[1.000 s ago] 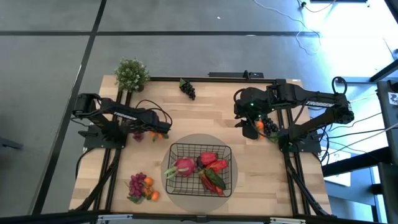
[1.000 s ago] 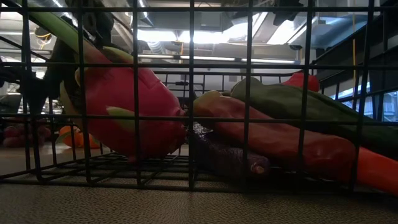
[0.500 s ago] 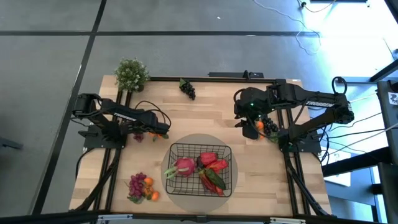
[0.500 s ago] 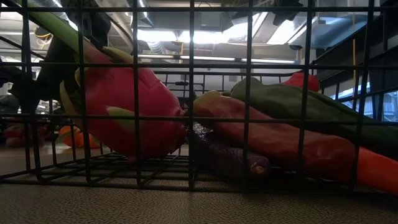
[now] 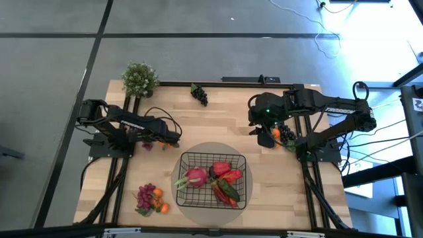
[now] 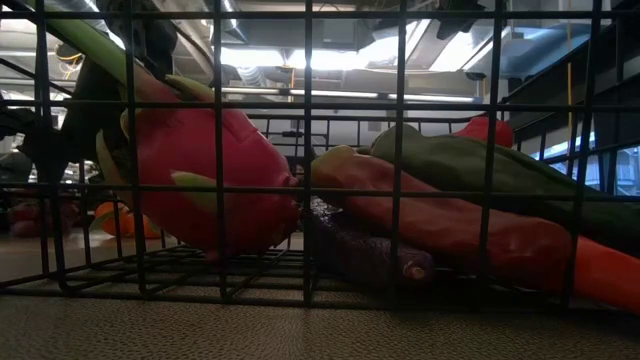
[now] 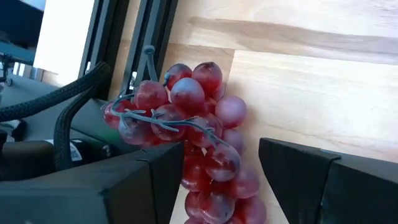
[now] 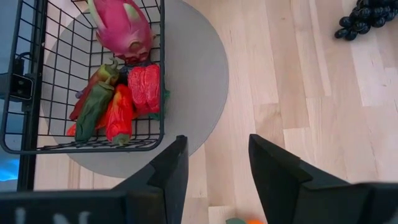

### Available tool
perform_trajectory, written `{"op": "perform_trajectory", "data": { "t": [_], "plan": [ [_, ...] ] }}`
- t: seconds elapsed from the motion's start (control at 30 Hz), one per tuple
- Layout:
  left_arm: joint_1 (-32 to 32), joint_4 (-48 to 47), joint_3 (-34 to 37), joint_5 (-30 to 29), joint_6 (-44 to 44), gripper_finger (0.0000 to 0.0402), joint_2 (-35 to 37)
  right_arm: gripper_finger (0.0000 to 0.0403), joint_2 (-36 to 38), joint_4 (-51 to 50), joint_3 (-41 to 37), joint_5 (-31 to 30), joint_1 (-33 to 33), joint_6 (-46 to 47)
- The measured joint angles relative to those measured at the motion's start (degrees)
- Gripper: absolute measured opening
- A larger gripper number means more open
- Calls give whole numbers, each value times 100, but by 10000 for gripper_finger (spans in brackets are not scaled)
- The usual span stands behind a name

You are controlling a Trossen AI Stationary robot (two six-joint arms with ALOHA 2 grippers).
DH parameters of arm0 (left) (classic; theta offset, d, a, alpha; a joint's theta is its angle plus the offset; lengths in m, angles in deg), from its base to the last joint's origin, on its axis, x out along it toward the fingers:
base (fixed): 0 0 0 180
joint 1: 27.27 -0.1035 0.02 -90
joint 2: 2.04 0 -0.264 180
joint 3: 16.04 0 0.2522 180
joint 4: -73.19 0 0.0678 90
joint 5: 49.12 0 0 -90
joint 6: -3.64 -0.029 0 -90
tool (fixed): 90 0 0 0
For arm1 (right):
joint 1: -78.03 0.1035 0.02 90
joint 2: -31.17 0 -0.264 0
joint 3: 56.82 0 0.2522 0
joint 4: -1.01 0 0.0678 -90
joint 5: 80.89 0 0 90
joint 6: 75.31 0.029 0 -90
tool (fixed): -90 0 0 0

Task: Build produce basket
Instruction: Put the top left red grapes into the black wire basket

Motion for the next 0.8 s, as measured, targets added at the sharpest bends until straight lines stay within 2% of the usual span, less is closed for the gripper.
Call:
{"op": "perform_trajectory", "data": {
  "t": [0.17, 0.3, 0.47, 0.8],
  "plan": [
    [69, -2, 0, -76, -239, 196, -2, 154, 0, 0, 0, 0, 0, 0],
    [113, -2, 0, -78, -531, 178, 0, 154, 0, -2, 0, -2, 0, 0],
    [113, -1, 0, -83, -590, 132, 0, 154, 1, -4, 0, -1, 0, -1],
    [113, 59, 0, -89, -1453, 12, 0, 154, 2, -5, 0, -2, 0, -20]
  ]
}}
